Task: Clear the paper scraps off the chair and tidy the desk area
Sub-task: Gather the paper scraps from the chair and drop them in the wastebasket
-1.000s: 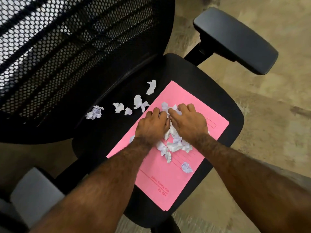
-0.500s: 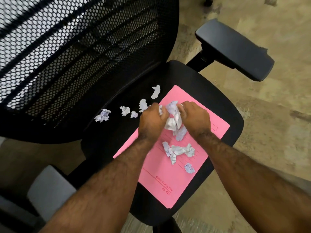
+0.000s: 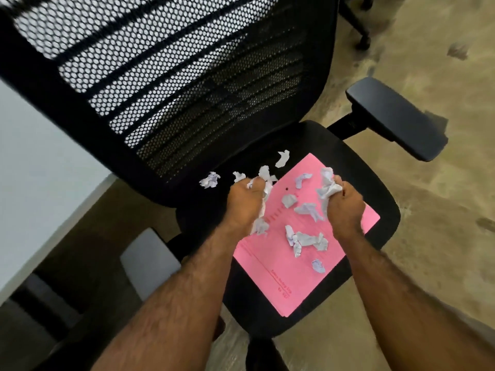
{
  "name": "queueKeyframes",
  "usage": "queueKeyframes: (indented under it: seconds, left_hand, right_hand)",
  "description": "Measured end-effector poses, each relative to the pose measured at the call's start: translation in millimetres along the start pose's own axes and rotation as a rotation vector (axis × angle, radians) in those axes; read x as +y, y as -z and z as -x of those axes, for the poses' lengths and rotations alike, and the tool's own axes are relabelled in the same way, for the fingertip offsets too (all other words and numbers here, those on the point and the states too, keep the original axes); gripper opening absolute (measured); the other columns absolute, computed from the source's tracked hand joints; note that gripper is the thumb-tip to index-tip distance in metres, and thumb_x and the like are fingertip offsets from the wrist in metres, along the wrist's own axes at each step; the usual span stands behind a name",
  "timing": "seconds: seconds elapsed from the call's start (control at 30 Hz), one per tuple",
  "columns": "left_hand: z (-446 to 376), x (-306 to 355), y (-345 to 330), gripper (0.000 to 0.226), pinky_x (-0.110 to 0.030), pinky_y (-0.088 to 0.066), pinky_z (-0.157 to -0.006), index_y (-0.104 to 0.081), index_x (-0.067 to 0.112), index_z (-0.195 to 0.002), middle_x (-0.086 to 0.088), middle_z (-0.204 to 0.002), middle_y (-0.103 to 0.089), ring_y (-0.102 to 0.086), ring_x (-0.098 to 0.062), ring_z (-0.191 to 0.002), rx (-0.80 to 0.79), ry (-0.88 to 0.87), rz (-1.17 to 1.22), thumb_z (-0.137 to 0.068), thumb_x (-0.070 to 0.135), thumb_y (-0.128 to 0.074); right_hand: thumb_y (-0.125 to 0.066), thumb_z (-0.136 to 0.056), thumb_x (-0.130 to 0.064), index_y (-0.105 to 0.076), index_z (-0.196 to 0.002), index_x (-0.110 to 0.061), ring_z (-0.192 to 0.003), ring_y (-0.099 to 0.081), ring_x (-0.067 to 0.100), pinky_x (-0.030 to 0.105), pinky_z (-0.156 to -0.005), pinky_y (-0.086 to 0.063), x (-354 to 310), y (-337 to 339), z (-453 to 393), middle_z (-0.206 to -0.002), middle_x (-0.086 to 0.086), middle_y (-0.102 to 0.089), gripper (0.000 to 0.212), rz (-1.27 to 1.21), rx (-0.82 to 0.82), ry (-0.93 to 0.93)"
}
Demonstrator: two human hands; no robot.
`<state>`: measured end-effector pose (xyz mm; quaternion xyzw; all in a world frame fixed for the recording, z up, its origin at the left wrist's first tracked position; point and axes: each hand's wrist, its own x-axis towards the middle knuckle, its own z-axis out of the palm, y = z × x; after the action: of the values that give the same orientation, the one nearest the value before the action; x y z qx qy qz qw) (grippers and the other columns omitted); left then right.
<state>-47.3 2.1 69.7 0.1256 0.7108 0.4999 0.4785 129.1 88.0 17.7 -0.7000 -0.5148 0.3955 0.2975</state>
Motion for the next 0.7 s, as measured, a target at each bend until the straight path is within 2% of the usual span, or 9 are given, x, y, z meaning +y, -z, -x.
queueKeyframes:
  seconds: [0.07, 0.13, 0.23, 0.33, 0.4, 0.47, 0.5, 0.63, 0.7]
  left_hand:
    - [13, 0, 17, 0.048, -0.018, -0.026, -0.035, -0.042, 0.026, -0.044, 0.014, -0.041, -0.038, -0.031, -0.003, -0.033, -0.024, 0.010, 0.026, -0.091, 0.022, -0.051]
    - [25, -1, 35, 0.048, -0.017, -0.026, -0.033, -0.043, 0.026, -0.045, 0.013, -0.041, -0.040, -0.032, -0.003, -0.033, -0.013, 0.023, 0.048, -0.092, 0.024, -0.051]
    - [39, -2, 63, 0.034, -0.015, -0.027, -0.035, -0.050, 0.016, -0.059, 0.009, -0.043, -0.043, -0.035, -0.006, -0.034, 0.062, 0.031, 0.091, -0.092, 0.024, -0.052]
    - [53, -1, 90, 0.028, -0.017, -0.031, -0.034, -0.061, 0.010, -0.070, 0.007, -0.047, -0.051, -0.045, -0.006, -0.036, 0.158, 0.040, 0.153, -0.092, 0.027, -0.055]
    - [63, 1, 109, 0.030, -0.017, -0.031, -0.032, -0.058, 0.021, -0.063, 0.010, -0.044, -0.052, -0.047, -0.005, -0.037, 0.221, 0.024, 0.204, -0.092, 0.029, -0.056]
    - [75, 2, 127, 0.031, -0.019, -0.032, -0.033, -0.058, 0.023, -0.062, 0.012, -0.043, -0.051, -0.046, -0.005, -0.039, 0.252, 0.006, 0.216, -0.093, 0.031, -0.056]
    - [83, 2, 137, 0.032, -0.020, -0.032, -0.034, -0.058, 0.023, -0.062, 0.012, -0.043, -0.051, -0.046, -0.006, -0.040, 0.262, 0.001, 0.217, -0.093, 0.031, -0.056]
    - [121, -1, 182, 0.040, -0.020, -0.033, -0.041, -0.056, 0.019, -0.055, 0.007, -0.049, -0.049, -0.044, -0.011, -0.047, 0.326, -0.010, 0.229, -0.094, 0.025, -0.054]
    - [145, -6, 209, 0.032, -0.025, -0.038, -0.052, -0.058, 0.017, -0.064, 0.001, -0.060, -0.053, -0.048, -0.015, -0.056, 0.367, 0.001, 0.223, -0.095, 0.026, -0.053]
  right_hand:
    - [-0.048, -0.100, -0.030, -0.066, -0.118, -0.005, -0.087, -0.062, 0.015, 0.021, -0.064, -0.051, 0, 1, 4, -0.100, 0.002, -0.066, 0.035, -0.016, 0.005, -0.016]
    - [-0.048, -0.100, -0.029, -0.065, -0.120, -0.006, -0.090, -0.064, 0.017, 0.028, -0.069, -0.057, -2, 3, 7, -0.106, 0.005, -0.066, 0.035, -0.013, 0.006, -0.007]
    - [-0.049, -0.099, -0.029, -0.065, -0.120, -0.005, -0.096, -0.065, 0.019, 0.026, -0.073, -0.057, -12, 3, 17, -0.110, 0.007, -0.067, 0.035, -0.058, -0.017, -0.007]
    - [-0.047, -0.100, -0.031, -0.062, -0.122, -0.002, -0.098, -0.061, 0.021, 0.036, -0.082, -0.053, -29, -4, 36, -0.109, 0.004, -0.064, 0.039, -0.026, -0.065, 0.072]
    - [-0.048, -0.100, -0.028, -0.062, -0.124, -0.003, -0.104, -0.061, 0.019, 0.031, -0.090, -0.052, -45, -12, 55, -0.115, 0.006, -0.066, 0.037, -0.045, -0.093, 0.112]
    - [-0.050, -0.100, -0.023, -0.063, -0.125, -0.007, -0.102, -0.063, 0.014, 0.017, -0.085, -0.051, -59, -23, 79, -0.117, 0.006, -0.067, 0.032, -0.101, -0.122, 0.135]
    - [-0.051, -0.100, -0.020, -0.063, -0.124, -0.007, -0.099, -0.064, 0.011, 0.017, -0.083, -0.052, -66, -28, 92, -0.116, 0.006, -0.068, 0.030, -0.128, -0.137, 0.138]
    - [-0.051, -0.098, -0.017, -0.071, -0.108, -0.015, -0.093, -0.065, 0.013, 0.030, -0.084, -0.052, -93, -51, 159, -0.097, 0.000, -0.071, 0.023, -0.253, -0.242, 0.123]
    - [-0.051, -0.096, -0.014, -0.068, -0.115, -0.018, -0.105, -0.064, 0.022, 0.037, -0.093, -0.051, -104, -61, 198, -0.111, 0.005, -0.069, 0.026, -0.260, -0.290, 0.145]
